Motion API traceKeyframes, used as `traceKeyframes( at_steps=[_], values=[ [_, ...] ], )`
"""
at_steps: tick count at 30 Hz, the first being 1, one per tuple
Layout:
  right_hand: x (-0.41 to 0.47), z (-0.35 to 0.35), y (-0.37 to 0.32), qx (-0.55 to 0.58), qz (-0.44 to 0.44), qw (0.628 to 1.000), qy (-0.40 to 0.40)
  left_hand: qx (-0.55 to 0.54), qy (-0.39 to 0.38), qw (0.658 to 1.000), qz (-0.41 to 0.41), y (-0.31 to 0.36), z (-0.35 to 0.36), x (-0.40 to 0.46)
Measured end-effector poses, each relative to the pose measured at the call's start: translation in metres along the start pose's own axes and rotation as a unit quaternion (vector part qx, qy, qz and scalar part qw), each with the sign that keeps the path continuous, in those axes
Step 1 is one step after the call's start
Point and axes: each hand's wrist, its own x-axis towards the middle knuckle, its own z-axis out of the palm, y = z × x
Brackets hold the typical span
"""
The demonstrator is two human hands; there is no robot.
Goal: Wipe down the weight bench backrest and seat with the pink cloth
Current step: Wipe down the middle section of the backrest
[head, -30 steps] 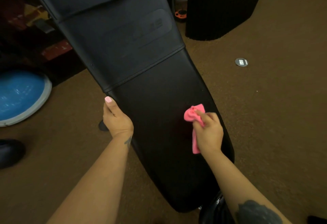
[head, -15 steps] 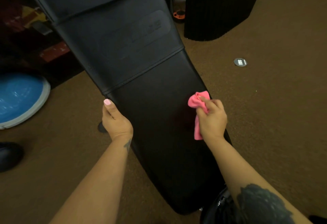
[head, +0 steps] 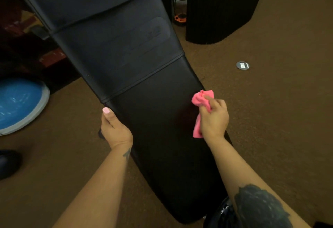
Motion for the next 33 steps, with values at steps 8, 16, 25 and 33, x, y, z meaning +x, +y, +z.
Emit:
traceKeyframes(
  at_steps=[8,16,25,33],
  values=[
    [0.002,-0.012,0.024,-0.012,0.058,0.998,0.013,-0.008,0.001,1.0,-0.014,0.004,0.001,-0.003],
    [-0.018,-0.011,0.029,0.011,0.023,0.999,-0.044,-0.001,0.0,1.0,-0.011,0.003,0.0,-0.001],
    [-0.001,-0.007,0.024,0.027,0.022,0.999,-0.012,0.013,0.007,1.0,-0.012,-0.001,0.0,-0.001],
    [-0.002,-0.016,0.053,0.002,0.115,0.993,0.031,0.009,0.01,1.0,-0.007,-0.002,0.001,0.0]
  ],
)
